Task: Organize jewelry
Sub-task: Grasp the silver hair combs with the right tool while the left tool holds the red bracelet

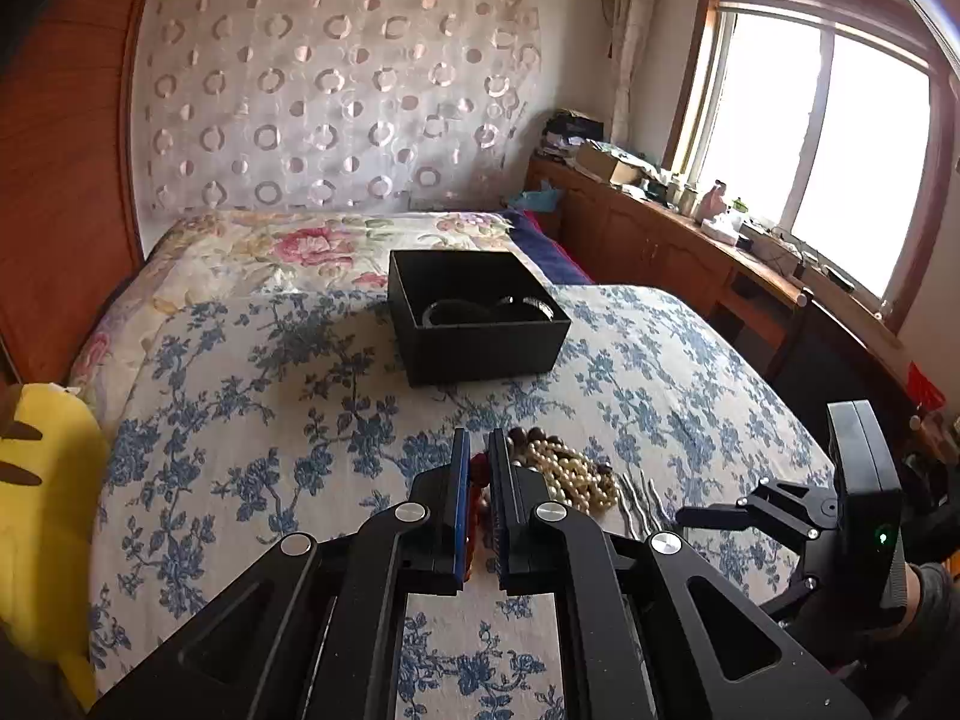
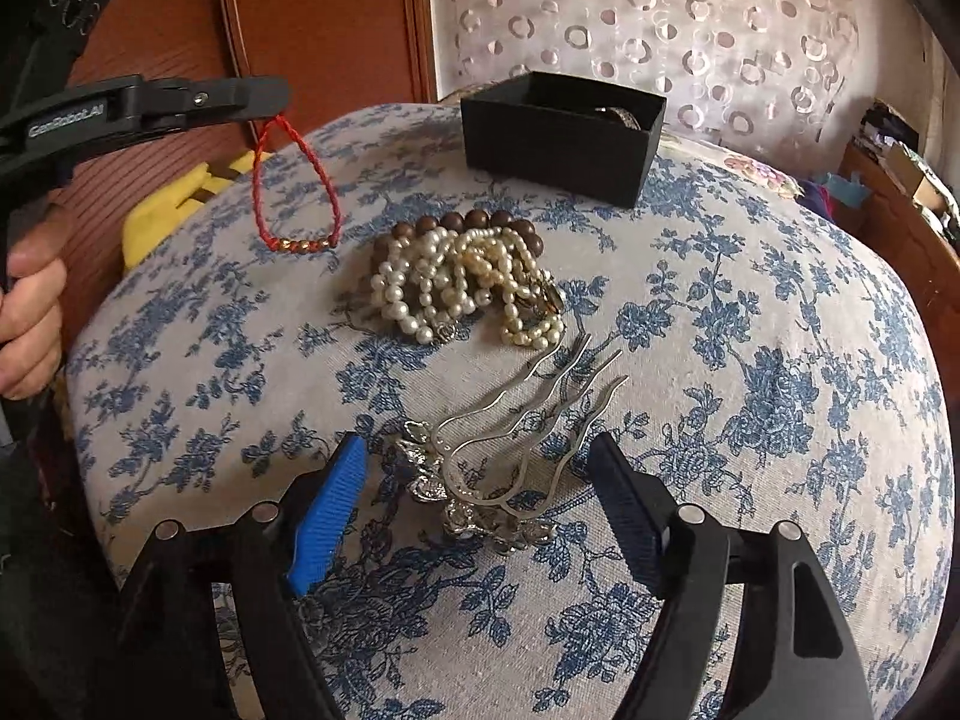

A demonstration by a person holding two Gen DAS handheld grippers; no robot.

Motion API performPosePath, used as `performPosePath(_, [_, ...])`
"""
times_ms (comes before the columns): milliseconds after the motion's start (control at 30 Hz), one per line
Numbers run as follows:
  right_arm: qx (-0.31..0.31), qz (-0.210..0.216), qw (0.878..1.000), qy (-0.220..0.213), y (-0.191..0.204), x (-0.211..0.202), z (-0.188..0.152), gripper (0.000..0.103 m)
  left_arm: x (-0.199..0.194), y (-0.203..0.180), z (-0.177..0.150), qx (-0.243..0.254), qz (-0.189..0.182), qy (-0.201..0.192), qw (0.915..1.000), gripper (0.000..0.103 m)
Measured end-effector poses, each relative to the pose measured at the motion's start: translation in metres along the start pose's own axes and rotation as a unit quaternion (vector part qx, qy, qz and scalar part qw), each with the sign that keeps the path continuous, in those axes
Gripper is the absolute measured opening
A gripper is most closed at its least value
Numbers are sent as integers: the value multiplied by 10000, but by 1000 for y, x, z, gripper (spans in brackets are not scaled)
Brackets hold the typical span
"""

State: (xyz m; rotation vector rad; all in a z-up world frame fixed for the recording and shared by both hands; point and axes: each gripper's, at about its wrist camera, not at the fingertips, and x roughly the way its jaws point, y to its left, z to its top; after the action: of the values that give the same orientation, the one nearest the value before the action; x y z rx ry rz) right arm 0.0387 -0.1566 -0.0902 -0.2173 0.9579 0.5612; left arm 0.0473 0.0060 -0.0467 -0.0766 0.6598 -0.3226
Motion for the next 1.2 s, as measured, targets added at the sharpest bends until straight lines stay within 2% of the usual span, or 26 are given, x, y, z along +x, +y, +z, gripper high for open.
performPosePath(67, [-40, -81, 10000, -8, 1, 0, 0, 74, 2, 0, -2, -11, -9, 31, 10000, 5])
performPosePath(100, [-75, -156, 9998, -16, 1, 0, 0, 66, 3, 0, -3, -22, -22, 53, 10000, 5])
performPosePath(133, [-110, -193, 9997, -32, 1, 0, 0, 64, 4, 0, -4, -24, -29, 71, 10000, 6])
performPosePath(200, [-95, -118, 9999, -36, -1, -1, -1, 59, 7, -2, -6, -7, -47, 123, 9999, 6])
performPosePath(367, [-45, -61, 9999, -119, -6, -8, -1, 54, 12, -7, -7, 53, -67, 199, 9998, 6])
performPosePath(400, [-56, -36, 9998, -191, -7, -12, -1, 44, 13, -8, -7, 62, -71, 202, 9998, 6])
performPosePath(533, [-19, -91, 9996, -257, -10, -18, 3, 20, 11, -10, -4, 87, -79, 172, 9998, 6])
performPosePath(700, [-66, -65, 9996, -276, -12, -17, 3, 16, 10, -11, -2, 109, -70, 155, 9998, 6])
performPosePath(733, [-112, -58, 9995, -289, -11, -18, 4, 0, 10, -11, -2, 105, -71, 155, 9998, 6])
performPosePath(1033, [-217, -261, 9987, -371, -19, -26, 8, 0, 11, -16, -3, 135, -116, 167, 9997, 6])
performPosePath(1200, [-286, -121, 9986, -435, -18, -32, 5, 1, 12, -17, -4, 149, -136, 183, 9996, 6])
